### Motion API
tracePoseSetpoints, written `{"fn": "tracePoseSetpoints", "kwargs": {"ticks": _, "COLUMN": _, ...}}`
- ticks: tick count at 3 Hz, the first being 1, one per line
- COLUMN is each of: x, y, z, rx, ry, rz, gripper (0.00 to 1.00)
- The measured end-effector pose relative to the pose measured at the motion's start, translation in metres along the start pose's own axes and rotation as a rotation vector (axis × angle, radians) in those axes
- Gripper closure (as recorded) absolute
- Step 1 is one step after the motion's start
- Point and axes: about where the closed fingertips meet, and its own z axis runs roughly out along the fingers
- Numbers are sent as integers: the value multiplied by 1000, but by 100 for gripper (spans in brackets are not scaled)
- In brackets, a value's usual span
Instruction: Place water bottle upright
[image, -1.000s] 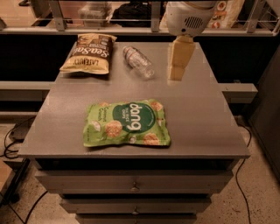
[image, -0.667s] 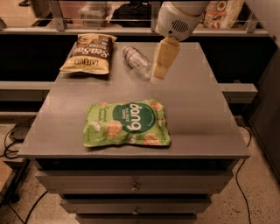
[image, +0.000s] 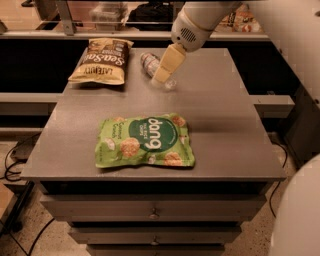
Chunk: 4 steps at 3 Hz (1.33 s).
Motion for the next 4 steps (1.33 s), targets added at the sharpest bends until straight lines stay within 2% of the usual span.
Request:
{"fn": "tracePoseSetpoints", "kwargs": {"ticks": 1, "x": -4, "y": -22, "z": 20, "rx": 11, "ry": -41, "rz": 151, "gripper": 0}}
{"fn": "tracePoseSetpoints", "kwargs": {"ticks": 2, "x": -12, "y": -45, "z": 35, "rx": 26, "ry": -51, "rz": 247, "gripper": 0}}
{"fn": "tracePoseSetpoints", "kwargs": {"ticks": 3, "x": -11, "y": -45, "z": 37, "rx": 22, "ry": -51, "rz": 249, "gripper": 0}}
{"fn": "tracePoseSetpoints", "kwargs": {"ticks": 4, "x": -16, "y": -50, "z": 49, "rx": 27, "ry": -60, "rz": 303, "gripper": 0}}
